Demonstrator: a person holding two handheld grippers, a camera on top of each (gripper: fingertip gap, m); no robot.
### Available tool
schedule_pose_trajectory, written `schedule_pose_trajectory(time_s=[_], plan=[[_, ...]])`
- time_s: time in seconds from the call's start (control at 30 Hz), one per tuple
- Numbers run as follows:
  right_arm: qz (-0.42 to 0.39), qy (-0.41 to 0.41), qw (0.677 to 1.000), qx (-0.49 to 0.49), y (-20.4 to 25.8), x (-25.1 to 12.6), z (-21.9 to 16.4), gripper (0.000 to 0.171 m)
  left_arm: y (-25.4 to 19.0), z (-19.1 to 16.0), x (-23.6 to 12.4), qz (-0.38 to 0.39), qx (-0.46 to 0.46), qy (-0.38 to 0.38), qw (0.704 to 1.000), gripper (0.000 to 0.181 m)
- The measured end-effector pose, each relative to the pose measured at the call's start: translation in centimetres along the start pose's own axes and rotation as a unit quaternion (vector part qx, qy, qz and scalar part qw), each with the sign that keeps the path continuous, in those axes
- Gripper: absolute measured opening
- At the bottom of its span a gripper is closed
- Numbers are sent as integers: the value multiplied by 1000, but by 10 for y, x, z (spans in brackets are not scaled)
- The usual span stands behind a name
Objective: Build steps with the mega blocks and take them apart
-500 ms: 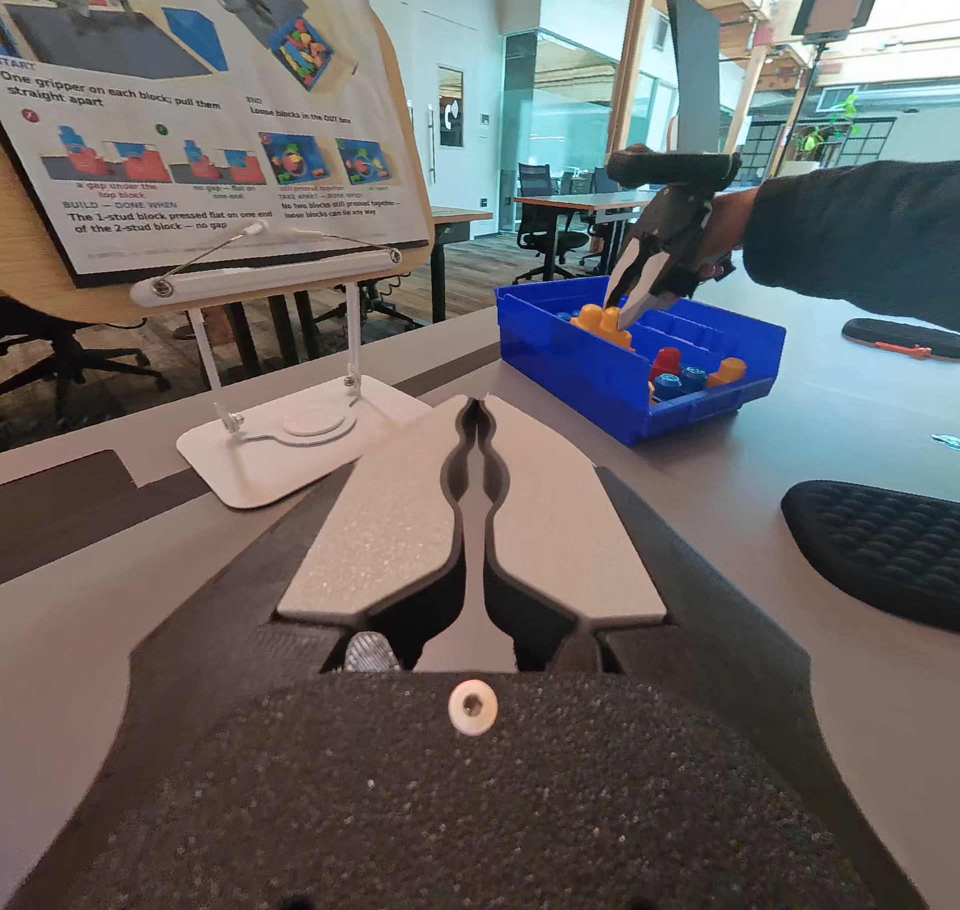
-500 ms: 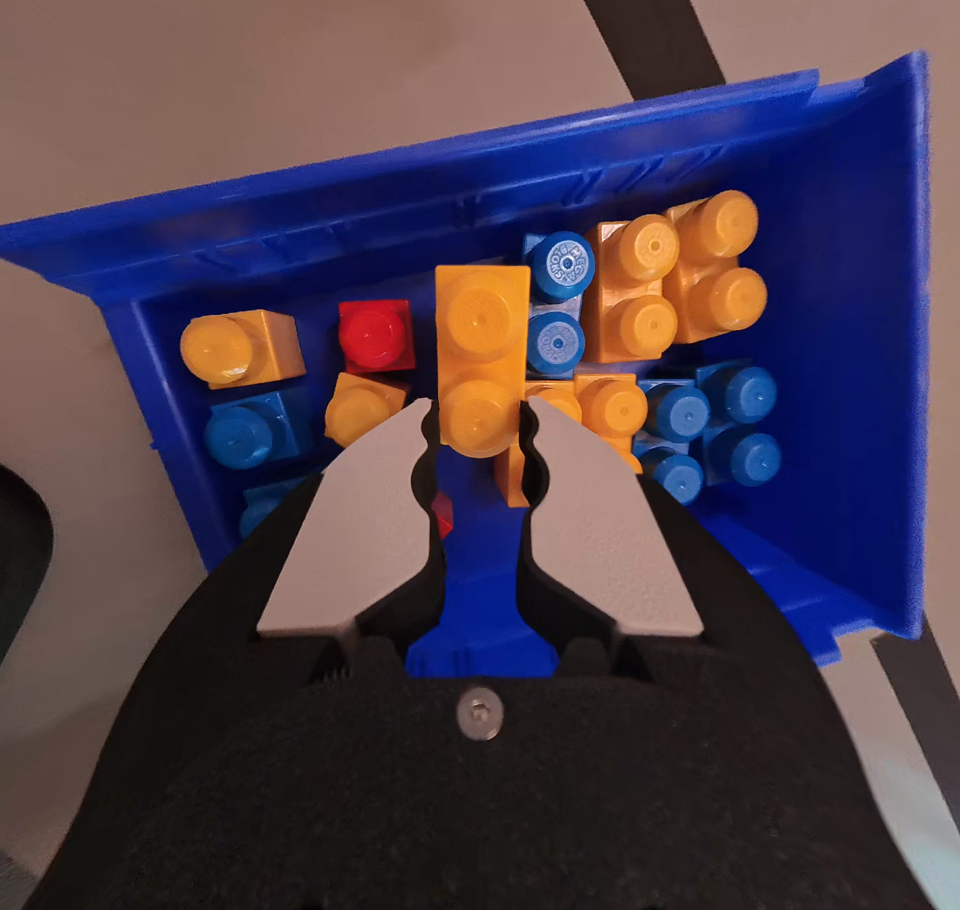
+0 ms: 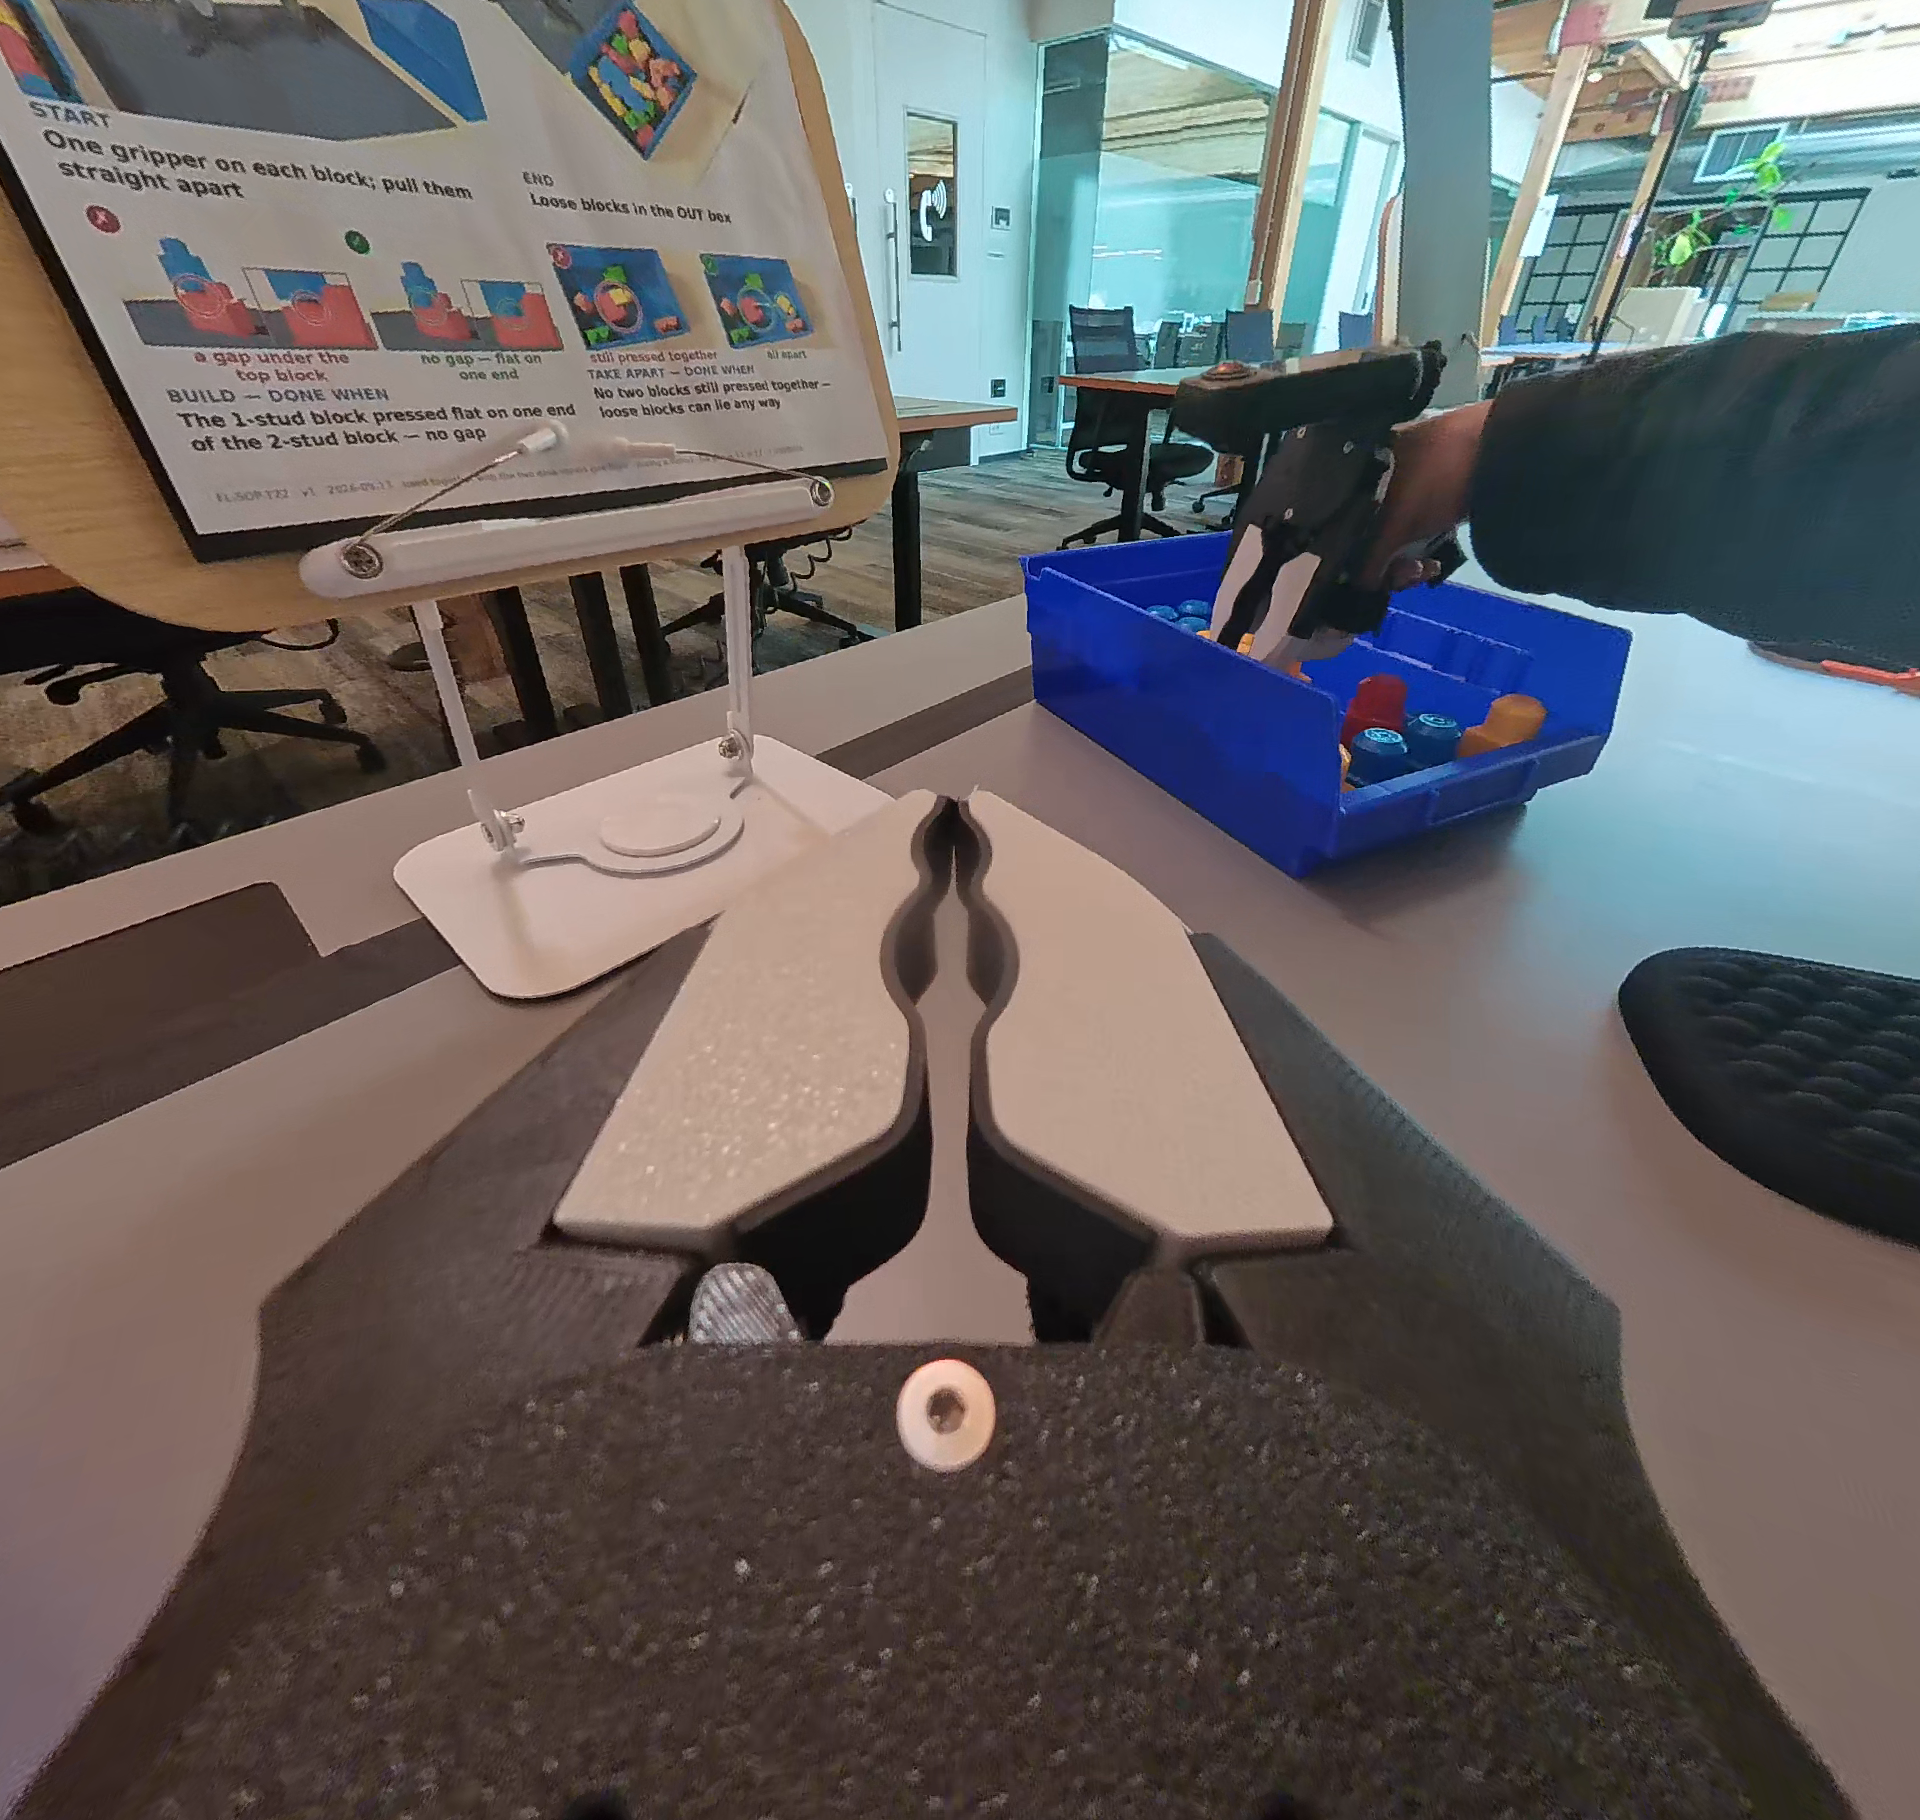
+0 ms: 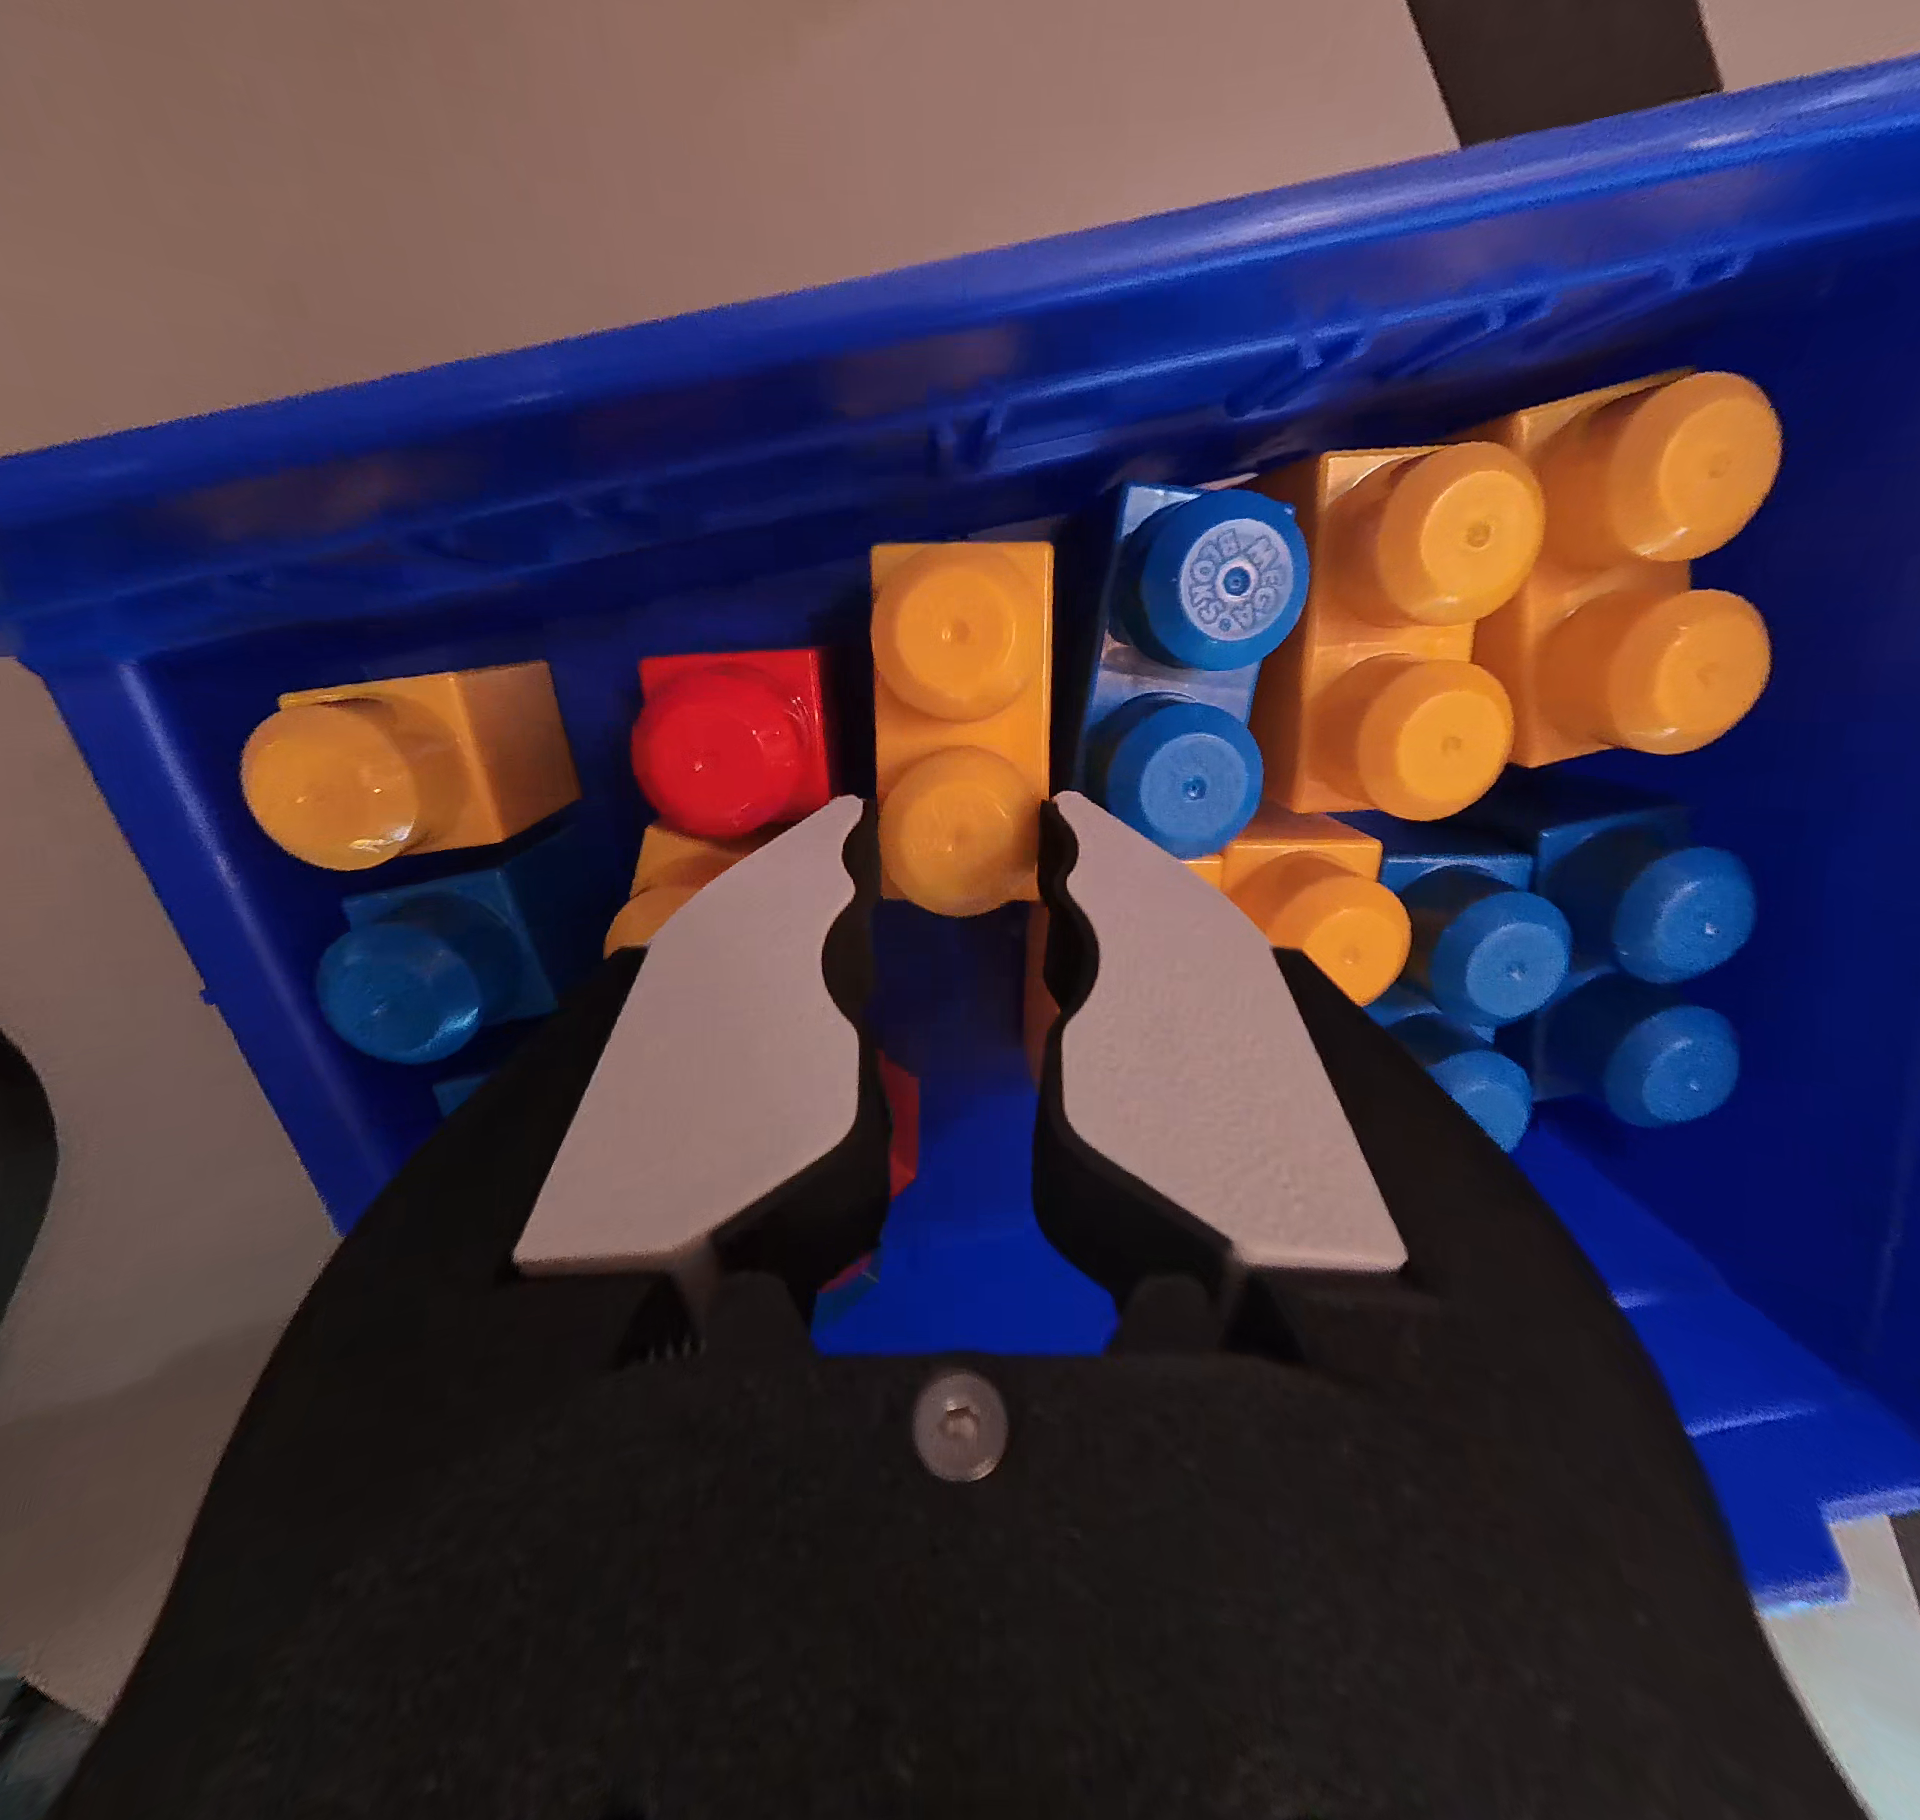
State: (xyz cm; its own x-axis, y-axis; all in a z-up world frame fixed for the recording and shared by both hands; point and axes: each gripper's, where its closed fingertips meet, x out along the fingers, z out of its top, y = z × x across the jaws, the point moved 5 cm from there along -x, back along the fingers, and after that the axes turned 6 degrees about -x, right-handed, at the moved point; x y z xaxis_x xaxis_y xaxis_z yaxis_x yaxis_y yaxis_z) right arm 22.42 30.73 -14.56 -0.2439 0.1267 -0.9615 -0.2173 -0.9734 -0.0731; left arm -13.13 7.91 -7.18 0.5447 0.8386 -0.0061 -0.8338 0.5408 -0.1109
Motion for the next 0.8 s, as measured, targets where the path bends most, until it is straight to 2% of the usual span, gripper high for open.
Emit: schedule_pose_trajectory(time_s=[0.47, 0.67, 0.8], plan=[[-40, 14, 999, -10, 1, -1, 4, 34, -8, -10, 5, -15, 20, 23, 999, 0], [-75, -106, 992, -2, 6, -46, 31, 38, -6, -10, 4, -9, 20, 23, 999, 0], [-153, -249, 956, 6, 21, -88, 65, 39, -3, -8, 3, -1, 22, 19, 1000, 0]])
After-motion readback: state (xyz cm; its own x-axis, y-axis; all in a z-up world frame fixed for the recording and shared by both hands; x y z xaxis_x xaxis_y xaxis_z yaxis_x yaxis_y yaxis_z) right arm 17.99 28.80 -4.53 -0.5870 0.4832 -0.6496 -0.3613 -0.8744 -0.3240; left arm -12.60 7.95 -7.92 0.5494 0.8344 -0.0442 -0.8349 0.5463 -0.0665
